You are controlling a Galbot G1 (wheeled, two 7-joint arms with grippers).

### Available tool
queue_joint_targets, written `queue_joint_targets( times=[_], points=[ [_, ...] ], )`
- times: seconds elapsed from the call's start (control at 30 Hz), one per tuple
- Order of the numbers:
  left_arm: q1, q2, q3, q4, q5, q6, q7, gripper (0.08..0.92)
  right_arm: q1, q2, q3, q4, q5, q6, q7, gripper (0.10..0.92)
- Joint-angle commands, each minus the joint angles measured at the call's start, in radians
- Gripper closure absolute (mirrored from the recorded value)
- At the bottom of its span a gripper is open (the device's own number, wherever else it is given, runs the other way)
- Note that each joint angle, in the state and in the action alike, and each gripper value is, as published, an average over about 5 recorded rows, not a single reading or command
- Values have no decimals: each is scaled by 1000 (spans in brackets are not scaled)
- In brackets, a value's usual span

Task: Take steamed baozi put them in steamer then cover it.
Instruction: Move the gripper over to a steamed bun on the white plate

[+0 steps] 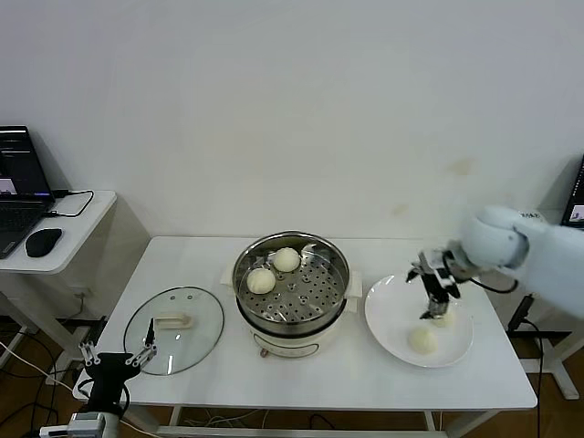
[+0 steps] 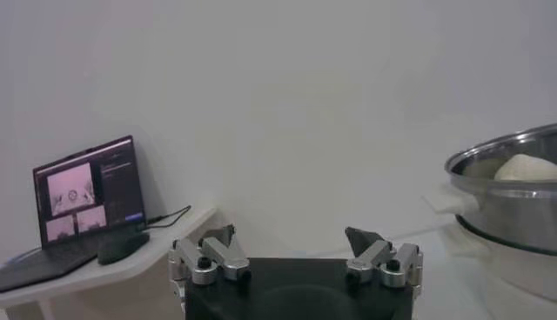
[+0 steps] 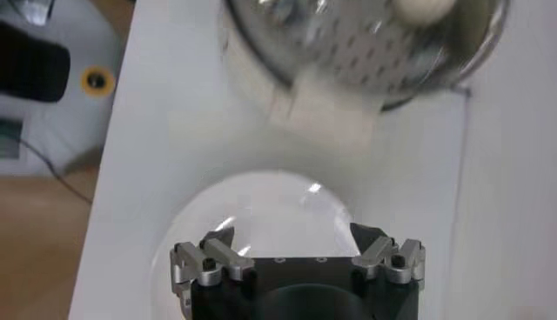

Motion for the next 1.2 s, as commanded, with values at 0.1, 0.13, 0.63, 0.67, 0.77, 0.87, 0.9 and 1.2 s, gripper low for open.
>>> queue_joint_targets(
  times=[0.1,0.13,0.63,0.67,0.77,0.87,0.9,1.2],
  points=[
    [11,-7,-3,0,7,0,0,177,-405,-79,279,-33,-185,64,12,203],
    [12,-8,-4,0,7,0,0,177,-430,-69,298,-47,-191,67,18,203],
    [23,-14,-21,6,8,0,1,177,-532,64,381,-216,-225,80,55,203],
    [22,-14,-22,7,8,0,2,177,-531,71,381,-221,-224,79,56,203],
    [21,-14,-23,10,8,0,2,177,-527,93,379,-235,-219,78,60,203],
    [21,-13,-24,11,8,0,2,177,-524,110,377,-244,-216,73,62,203],
    [21,-13,-24,10,7,0,2,177,-523,113,376,-245,-215,70,61,203],
    [20,-14,-24,10,6,0,2,177,-522,111,364,-246,-213,52,50,209]
  ],
)
